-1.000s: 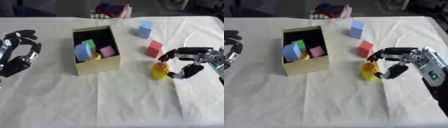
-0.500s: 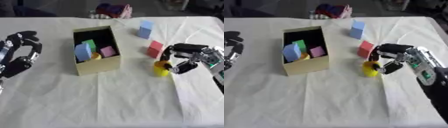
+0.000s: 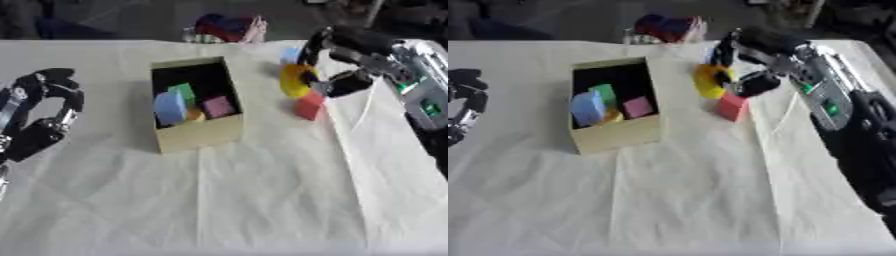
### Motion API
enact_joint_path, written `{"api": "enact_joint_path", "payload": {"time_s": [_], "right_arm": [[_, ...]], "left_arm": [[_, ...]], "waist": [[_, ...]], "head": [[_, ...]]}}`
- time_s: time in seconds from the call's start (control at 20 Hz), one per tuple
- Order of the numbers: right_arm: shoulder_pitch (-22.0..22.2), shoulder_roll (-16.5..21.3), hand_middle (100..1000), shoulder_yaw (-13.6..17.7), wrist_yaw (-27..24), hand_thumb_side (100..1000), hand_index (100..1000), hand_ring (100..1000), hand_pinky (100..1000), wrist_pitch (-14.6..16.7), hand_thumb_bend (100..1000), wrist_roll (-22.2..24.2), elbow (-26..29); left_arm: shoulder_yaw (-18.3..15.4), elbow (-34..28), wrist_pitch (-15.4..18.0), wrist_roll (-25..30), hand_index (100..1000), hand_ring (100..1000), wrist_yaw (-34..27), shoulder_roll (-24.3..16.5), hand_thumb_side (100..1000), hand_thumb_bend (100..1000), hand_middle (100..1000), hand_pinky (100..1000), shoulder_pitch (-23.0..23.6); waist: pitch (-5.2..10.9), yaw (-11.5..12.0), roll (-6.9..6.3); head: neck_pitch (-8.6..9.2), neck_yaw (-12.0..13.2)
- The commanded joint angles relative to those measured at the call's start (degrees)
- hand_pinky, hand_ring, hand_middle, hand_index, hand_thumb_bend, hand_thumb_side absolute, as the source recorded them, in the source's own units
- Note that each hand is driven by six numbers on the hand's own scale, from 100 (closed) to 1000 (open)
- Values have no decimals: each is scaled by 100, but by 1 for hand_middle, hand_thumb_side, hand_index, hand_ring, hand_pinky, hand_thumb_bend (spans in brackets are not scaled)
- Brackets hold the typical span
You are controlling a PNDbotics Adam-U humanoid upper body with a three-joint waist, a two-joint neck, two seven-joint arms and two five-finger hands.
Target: Pick up objects on the table and place them in the box.
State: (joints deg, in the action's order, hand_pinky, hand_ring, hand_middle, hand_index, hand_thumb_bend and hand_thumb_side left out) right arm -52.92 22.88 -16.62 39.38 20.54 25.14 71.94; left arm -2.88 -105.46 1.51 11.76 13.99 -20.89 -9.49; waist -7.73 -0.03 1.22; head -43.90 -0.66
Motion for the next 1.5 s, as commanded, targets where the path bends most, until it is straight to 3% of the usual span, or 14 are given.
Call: {"api": "enact_joint_path", "payload": {"time_s": [0.05, 0.3, 0.35, 0.55, 0.6, 0.7, 0.85, 1.1, 1.2, 1.25, 1.3, 1.5], "right_arm": [[-360, -402, 367, 91, 5, 100, 521, 587, 770, 10, 100, -6, -381], [-580, -1162, 468, 225, 664, 107, 633, 629, 789, 24, 100, 81, -1272], [-585, -1275, 488, 275, 900, 172, 674, 642, 790, 27, 114, 73, -1439], [-577, -1505, 679, 438, 1836, 488, 866, 736, 813, 8, 405, -191, -1826], [-570, -1519, 718, 461, 2006, 529, 896, 745, 816, -5, 434, -277, -1855], [-552, -1499, 758, 507, 2184, 561, 921, 758, 819, -35, 446, -400, -1897], [-556, -1363, 792, 667, 2241, 524, 935, 779, 832, -164, 416, -614, -1869], [-769, -917, 884, 1178, 2242, 458, 960, 830, 867, -729, 409, -1063, -2144], [-866, -724, 894, 1455, 2372, 452, 961, 833, 870, -1005, 397, -1144, -2399], [-902, -645, 895, 1629, 2400, 409, 958, 832, 870, -1187, 309, -1201, -2547], [-934, -586, 897, 1788, 2421, 462, 959, 833, 870, -1386, 383, -1264, -2704], [-1079, -313, 905, 2343, 2474, 481, 960, 852, 881, -2374, 375, -1659, -3405]], "left_arm": [[29, -134, 7, 63, 839, 651, -53, 42, 593, 249, 650, 824, -20], [64, -157, 4, 100, 839, 649, -101, 146, 593, 248, 648, 824, -37], [72, -157, 1, 109, 839, 649, -108, 162, 594, 248, 648, 824, -37], [87, -155, -7, 143, 839, 649, -120, 200, 598, 247, 648, 824, -15], [88, -154, -10, 149, 839, 649, -120, 205, 600, 246, 648, 824, -13], [94, -149, -16, 162, 840, 650, -119, 218, 602, 246, 648, 825, -9], [94, -147, -20, 182, 840, 650, -112, 235, 604, 246, 648, 825, 1], [98, -142, -24, 203, 836, 650, -98, 239, 602, 216, 649, 825, -7], [116, -144, -24, 223, 836, 651, -85, 225, 608, 242, 649, 825, -25], [126, -149, -21, 235, 836, 650, -81, 226, 608, 242, 649, 825, -43], [138, -154, -19, 248, 836, 651, -78, 233, 609, 241, 649, 826, -59], [202, -186, 20, 340, 839, 655, -67, 247, 614, 223, 654, 832, -171]], "waist": [[171, 74, -131], [179, 264, -182], [178, 291, -188], [176, 332, -185], [177, 331, -180], [180, 325, -168], [181, 315, -159], [161, 369, -140], [142, 434, -102], [125, 478, -88], [111, 526, -80], [-3, 812, -60]], "head": [[-21, -119], [-21, -281], [-21, -304], [-21, -352], [-21, -353], [-21, -339], [-21, -328], [-21, -393], [-21, -446], [-21, -485], [-21, -528], [-21, -831]]}}
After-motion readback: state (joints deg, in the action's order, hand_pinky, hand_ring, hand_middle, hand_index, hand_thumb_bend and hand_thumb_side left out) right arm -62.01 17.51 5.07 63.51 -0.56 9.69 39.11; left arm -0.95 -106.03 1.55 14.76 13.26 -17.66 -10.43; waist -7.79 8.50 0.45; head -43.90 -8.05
